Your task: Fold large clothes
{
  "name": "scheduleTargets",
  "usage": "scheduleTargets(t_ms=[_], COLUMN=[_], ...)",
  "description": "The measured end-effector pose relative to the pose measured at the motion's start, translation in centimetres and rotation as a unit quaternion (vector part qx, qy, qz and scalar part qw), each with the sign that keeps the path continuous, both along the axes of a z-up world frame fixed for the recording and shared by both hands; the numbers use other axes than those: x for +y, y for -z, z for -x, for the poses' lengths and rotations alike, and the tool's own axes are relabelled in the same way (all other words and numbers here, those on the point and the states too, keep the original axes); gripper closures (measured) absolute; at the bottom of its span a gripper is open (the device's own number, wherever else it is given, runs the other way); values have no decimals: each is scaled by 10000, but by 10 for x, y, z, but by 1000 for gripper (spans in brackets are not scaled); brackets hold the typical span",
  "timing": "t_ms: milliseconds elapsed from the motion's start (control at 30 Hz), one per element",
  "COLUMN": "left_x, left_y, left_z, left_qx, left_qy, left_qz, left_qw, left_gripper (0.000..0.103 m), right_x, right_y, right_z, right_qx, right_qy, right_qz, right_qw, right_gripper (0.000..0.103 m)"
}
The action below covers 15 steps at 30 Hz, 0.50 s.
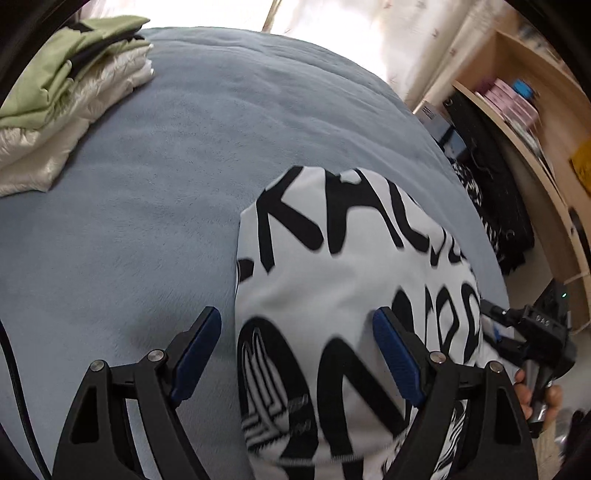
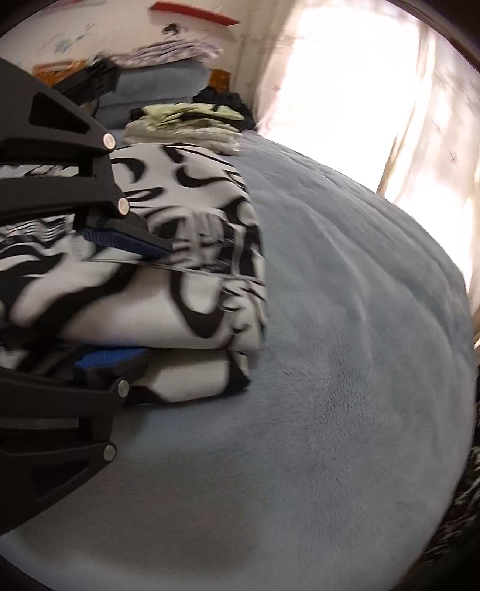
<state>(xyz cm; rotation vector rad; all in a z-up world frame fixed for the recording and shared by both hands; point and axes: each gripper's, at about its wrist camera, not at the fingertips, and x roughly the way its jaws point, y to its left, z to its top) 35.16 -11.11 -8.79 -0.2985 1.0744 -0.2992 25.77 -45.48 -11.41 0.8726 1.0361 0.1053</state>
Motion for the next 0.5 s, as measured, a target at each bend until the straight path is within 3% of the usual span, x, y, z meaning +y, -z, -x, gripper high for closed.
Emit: scheduleTargets(t_ms=[67, 133, 200, 233, 400, 500], left_x=[-1, -3, -8, -14, -41, -48], left_y=[3, 6, 8, 9, 20, 22], left_z=[-6, -9, -10, -9, -5, -4], left_qx=[9, -25, -128, -213, -471, -551], left_qy=[-43, -34, 12, 47, 164, 142], left_qz=[-28, -117, -330, -526, -1408, -1673], left_qw=[10000, 9999, 9994, 9984, 9888, 9843], left_gripper=[20, 19, 19, 18, 17, 14], right_x=[-3, 3, 14, 18, 3, 6], right_y=[5, -1, -16, -23, 1, 10], right_z=[-9, -13, -9, -5, 9, 15], right_qx=[23, -195, -522, -660, -397, -376], right_qy=[54, -108, -265, -269, 145, 159], right_qz=[-155, 77, 698, 1030, 1161, 1402], right_qw=[9999, 9997, 9958, 9921, 9923, 9893], right_gripper=[57, 61, 96, 98, 99, 99])
